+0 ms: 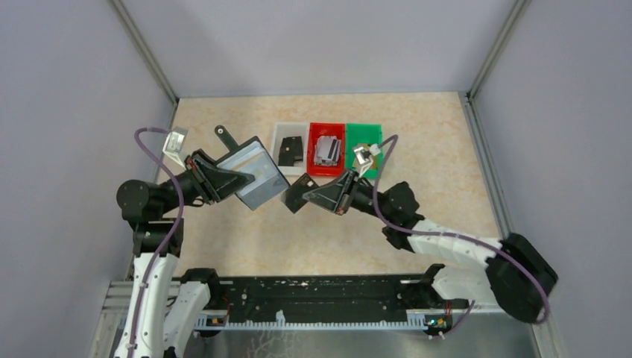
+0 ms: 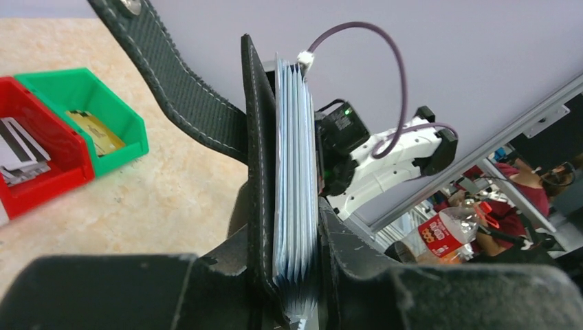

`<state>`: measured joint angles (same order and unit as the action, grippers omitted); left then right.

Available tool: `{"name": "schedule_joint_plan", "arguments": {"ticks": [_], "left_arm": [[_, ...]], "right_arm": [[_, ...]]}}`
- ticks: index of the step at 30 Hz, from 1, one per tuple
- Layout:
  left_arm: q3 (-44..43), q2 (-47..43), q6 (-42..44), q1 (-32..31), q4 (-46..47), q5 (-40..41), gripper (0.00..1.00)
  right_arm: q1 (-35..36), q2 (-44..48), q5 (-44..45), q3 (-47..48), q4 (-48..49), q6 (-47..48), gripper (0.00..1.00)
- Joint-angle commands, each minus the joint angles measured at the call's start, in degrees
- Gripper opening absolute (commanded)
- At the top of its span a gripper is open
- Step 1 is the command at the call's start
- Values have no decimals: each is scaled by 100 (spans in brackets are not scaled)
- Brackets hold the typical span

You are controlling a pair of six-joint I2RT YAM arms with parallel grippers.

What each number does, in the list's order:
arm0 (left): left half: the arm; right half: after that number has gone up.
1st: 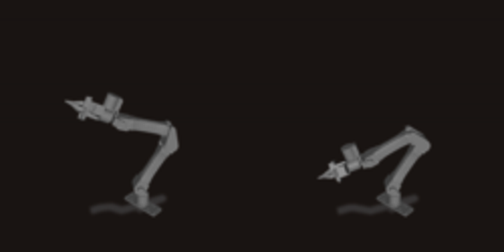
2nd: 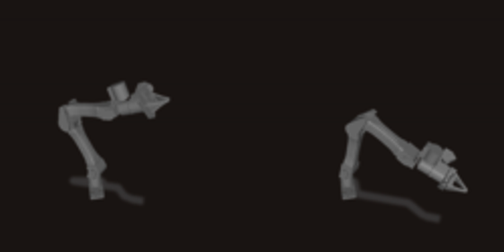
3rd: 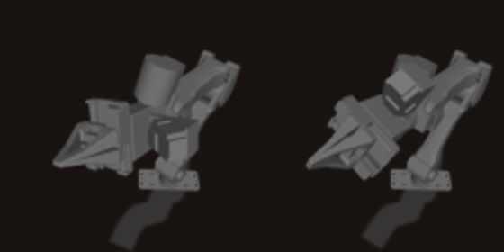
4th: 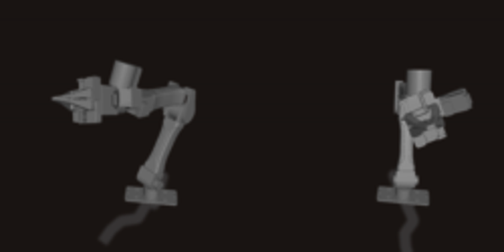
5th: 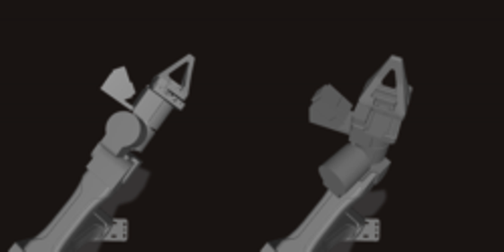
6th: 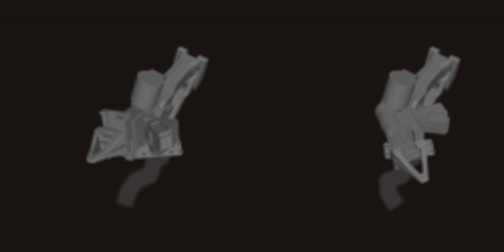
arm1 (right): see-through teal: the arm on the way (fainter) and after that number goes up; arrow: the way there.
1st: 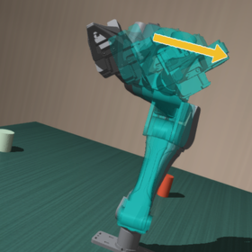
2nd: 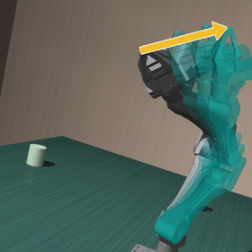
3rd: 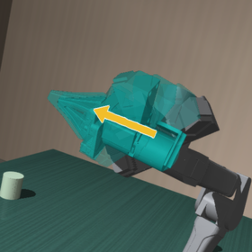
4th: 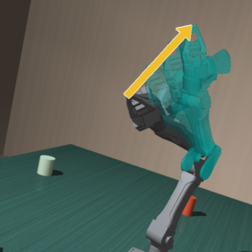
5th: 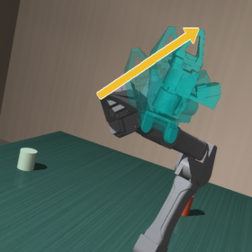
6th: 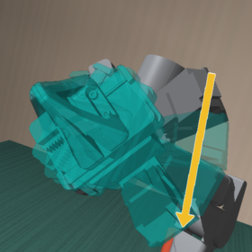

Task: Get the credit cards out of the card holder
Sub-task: Place the credit card in the storage box.

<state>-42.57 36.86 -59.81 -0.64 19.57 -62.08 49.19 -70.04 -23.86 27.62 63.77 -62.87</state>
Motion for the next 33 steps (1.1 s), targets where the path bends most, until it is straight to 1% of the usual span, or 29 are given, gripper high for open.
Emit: {"name": "schedule_joint_plan", "arguments": {"ticks": [1,4,5,7,8,11,14,16,19,21,23,25,29,33], "left_arm": [[-393,-51,630,-15,-313,48,13],[-513,-34,980,-15,-660,20,14],[-542,-28,1097,-19,-757,13,13],[-572,-45,1218,-15,-879,-14,13],[-567,-53,1221,-17,-846,-53,13],[-562,-73,1272,-15,-845,-91,13],[-610,-74,1336,-16,-906,-120,13],[-620,-90,1339,-15,-910,-128,13],[-636,-107,1325,-15,-876,-151,13],[-639,-117,1289,-15,-847,-163,13],[-611,-130,1200,-15,-762,-173,13],[-566,-150,1090,-15,-634,-185,13],[-593,-176,1052,-15,-729,-228,13],[-500,-240,972,-15,-763,-277,14]], "right_arm": [[-673,1293,-577,481,-2986,1092,0],[-1448,1609,-547,1339,-5409,1935,0],[-1737,1600,-507,1638,-6050,2136,0],[-2339,1454,-583,2081,-6874,2408,0],[-2521,1319,-578,2327,-7263,2643,0],[-2803,702,-184,2986,-8324,3389,0],[-2908,184,114,3459,-8674,3794,0],[-2910,-24,112,3532,-8404,3858,0],[-2906,-363,-125,3569,-7889,3746,0],[-2862,-710,-380,3715,-7529,3608,0],[-2661,-1142,-445,4035,-7358,3603,0],[-2439,-1745,-530,4593,-7433,3664,0],[-2156,-3374,-747,6159,-8036,3617,0],[-1856,-4545,-597,7767,-8590,3820,0]]}}
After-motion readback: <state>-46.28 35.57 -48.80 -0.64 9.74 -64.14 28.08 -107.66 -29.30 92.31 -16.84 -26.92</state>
